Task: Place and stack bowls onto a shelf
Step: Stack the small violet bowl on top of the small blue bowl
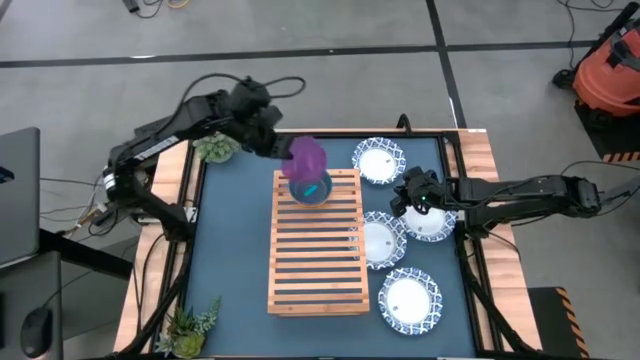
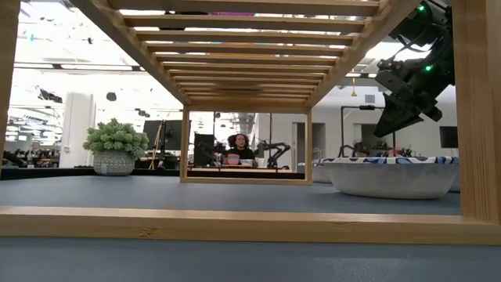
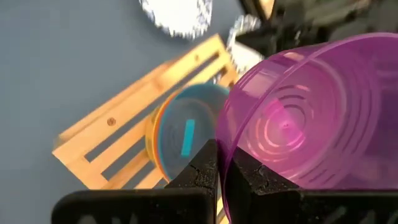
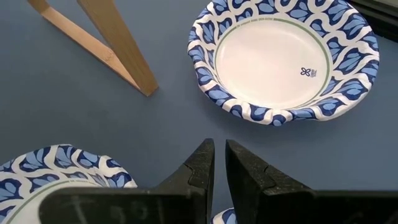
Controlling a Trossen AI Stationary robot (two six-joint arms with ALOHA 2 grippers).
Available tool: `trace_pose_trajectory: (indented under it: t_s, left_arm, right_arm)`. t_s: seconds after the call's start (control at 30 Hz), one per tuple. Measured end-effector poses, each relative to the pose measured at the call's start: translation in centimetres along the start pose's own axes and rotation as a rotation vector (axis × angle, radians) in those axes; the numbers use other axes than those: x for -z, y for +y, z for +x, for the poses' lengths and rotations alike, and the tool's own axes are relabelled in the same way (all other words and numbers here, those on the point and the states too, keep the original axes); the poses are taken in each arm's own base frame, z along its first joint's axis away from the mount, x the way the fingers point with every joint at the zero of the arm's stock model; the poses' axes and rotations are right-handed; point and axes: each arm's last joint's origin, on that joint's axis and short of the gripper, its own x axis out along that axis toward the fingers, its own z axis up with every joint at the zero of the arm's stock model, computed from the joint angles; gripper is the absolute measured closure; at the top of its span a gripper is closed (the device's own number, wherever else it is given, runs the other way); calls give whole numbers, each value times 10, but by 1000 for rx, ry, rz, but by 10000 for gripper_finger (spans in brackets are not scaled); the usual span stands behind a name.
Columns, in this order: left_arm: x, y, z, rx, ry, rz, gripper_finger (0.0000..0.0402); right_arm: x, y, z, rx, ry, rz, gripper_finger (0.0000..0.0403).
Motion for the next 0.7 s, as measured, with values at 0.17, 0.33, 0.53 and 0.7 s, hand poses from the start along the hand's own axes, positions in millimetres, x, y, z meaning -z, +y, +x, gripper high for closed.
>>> trace_pose_trajectory:
  t_s: [0.17, 0.33, 0.53, 0.7]
  left_arm:
    - [0, 6, 18, -54, 80, 16, 401]
    - [1, 7, 22, -89, 86, 32, 401]
    - [5, 7, 23, -151, 74, 41, 401]
    - [8, 5, 32, -176, 92, 40, 401]
  right_arm:
    - [0, 0, 0, 0, 1, 0, 335]
    - [0, 0, 0, 0, 0, 0, 335]
    - [0, 0, 0, 0, 0, 0, 335]
    - [0, 0, 0, 0, 1, 0, 335]
